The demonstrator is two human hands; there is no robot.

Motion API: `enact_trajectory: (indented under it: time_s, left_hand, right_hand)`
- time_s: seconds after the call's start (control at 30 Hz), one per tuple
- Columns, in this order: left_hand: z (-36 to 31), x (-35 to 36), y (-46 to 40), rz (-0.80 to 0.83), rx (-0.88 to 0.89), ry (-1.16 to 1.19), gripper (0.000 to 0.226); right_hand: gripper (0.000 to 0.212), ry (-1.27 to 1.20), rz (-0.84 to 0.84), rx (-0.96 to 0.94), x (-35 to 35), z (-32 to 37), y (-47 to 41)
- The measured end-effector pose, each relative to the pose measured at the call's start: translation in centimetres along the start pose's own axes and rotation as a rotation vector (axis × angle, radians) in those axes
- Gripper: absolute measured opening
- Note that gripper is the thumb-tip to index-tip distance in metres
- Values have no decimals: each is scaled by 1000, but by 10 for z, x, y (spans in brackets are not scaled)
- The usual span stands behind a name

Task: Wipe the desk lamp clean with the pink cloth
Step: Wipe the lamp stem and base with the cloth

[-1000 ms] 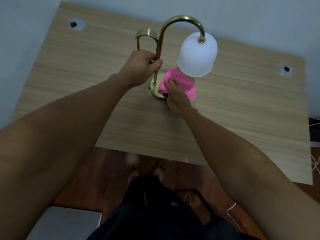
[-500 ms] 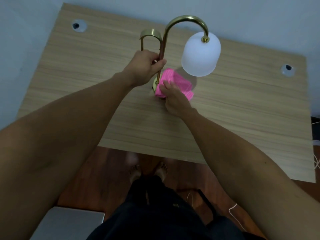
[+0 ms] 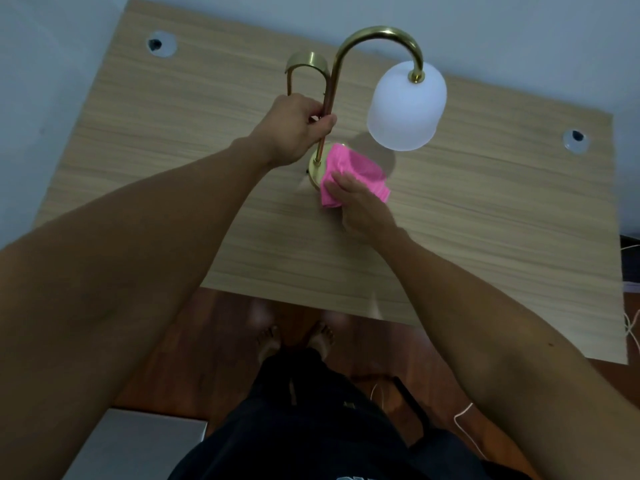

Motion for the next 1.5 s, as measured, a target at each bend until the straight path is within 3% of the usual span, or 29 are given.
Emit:
enact_trajectory:
  time_s: [0.13,0.23,0.3,0.5,0.63,0.73,0.87,0.93,1.03,1.13,1.27,1.37,1.5]
  left_hand:
    - [-1,1,0,-4,-9,1,34]
    - [0,2,0,1,-20,19,35]
    - [0,1,0,3,-18,16,35]
    - [2,3,0,7,-41,43,34]
    - [2,2,-1,-3,-39,44,34]
    - [2,2,0,-6,-18,44,35]
    - [5,2,-1,-10,-6,30,38]
    - [4,3,-1,-5,14,26,38]
    - [3,3,-1,-5,42,25,41]
    - [2,2,-1,2,57,17,43]
    - [1,1,-1,-5,51,5,38]
    - [-1,1,0,-11,37,-9,36]
    - [-2,-1,1,-4,12,-5,35]
  right_hand:
    - [53,-1,-7,161,-17,-1,-17]
    - [55,49,38,-34,-8,23,-17]
    - [50,14,38,-61,-3,18,-2]
    - [59,-50,-5,245,-18,-16,-9]
    - [51,-48,-32,38,-11,12,-16]
    - [54,-49,-34,-17,-7,-6,11]
    - [54,-3,67,189,-16,-29,-5]
    - [52,-208,6,356,-12,-27,-33]
    - [62,-180,71,211,2,-13,-65]
    - [58,-181,114,142,-8,-11,-67]
    - [58,-225,33,300,-19,-20,-46]
    - [56,-232,-121,393,-8,-8,-17]
    - [57,-192,-159,295,8,25,7]
Point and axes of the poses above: each hand's wrist, its own y-axis away from the middle knuckle, its own x-axis out of the palm, z = x × y, the point moved 5 cm from there along -y, towards the middle knuckle, and after that the axes turned 14 degrees about -z, right-handed, at the moved point
